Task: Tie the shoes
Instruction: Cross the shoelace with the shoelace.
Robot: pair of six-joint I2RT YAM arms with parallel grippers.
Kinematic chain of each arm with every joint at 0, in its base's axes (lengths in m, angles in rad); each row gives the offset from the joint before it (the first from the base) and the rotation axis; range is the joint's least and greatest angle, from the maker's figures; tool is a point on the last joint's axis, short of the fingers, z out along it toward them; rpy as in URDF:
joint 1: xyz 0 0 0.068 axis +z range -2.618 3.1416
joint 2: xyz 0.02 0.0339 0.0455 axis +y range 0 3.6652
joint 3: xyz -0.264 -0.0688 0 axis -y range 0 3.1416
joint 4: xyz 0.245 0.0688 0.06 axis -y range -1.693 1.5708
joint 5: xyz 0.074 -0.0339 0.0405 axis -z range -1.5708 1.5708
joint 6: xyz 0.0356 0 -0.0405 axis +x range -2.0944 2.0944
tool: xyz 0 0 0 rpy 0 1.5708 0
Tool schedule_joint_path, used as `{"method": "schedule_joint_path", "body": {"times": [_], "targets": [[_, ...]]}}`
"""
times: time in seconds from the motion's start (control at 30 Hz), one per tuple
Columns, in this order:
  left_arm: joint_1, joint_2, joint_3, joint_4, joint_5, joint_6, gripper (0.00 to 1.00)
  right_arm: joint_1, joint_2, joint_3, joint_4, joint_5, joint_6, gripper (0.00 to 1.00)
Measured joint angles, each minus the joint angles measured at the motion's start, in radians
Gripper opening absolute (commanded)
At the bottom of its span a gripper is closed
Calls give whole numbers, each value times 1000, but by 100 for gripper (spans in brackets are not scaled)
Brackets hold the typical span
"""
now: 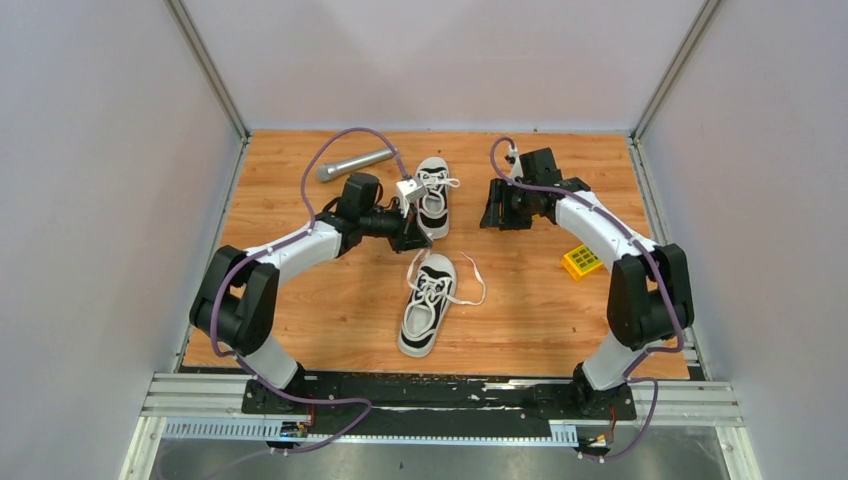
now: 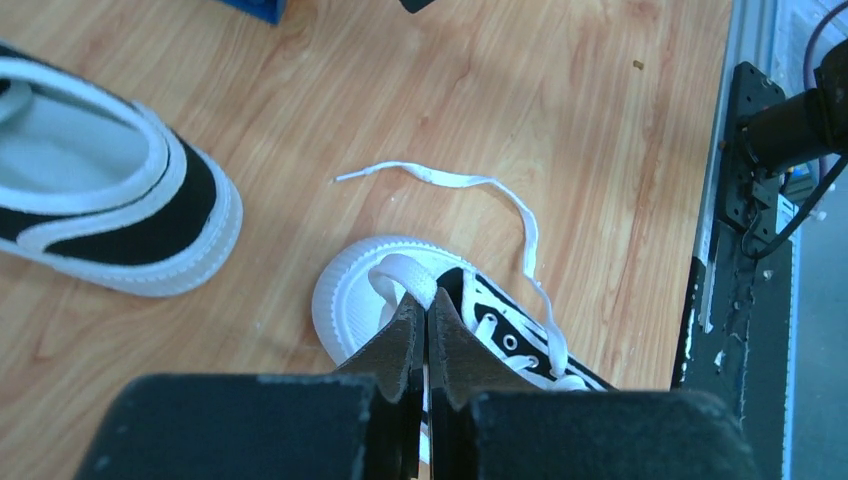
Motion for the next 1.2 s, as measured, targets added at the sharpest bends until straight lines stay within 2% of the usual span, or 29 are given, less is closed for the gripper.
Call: {"method": "schedule_joint_path", "body": {"times": [0.17,0.5,0.67,0.87,1.2], "targets": [[0,18,15,-76,-54,-64,0,-26,95,-33,-13,-2,39,47],[0,30,81,-185,-91,-117,0,39,219,-54,-27,13,13,34],[1,25,80,-193,-92,-134,0,118,240,-24,-27,21,-70,35],[1,-5,73,-192,-98,-142,0,191,240,-10,-29,110,-160,34],[1,-30,72,-198,-98,-139,0,205,240,-27,-34,211,-218,34]]}}
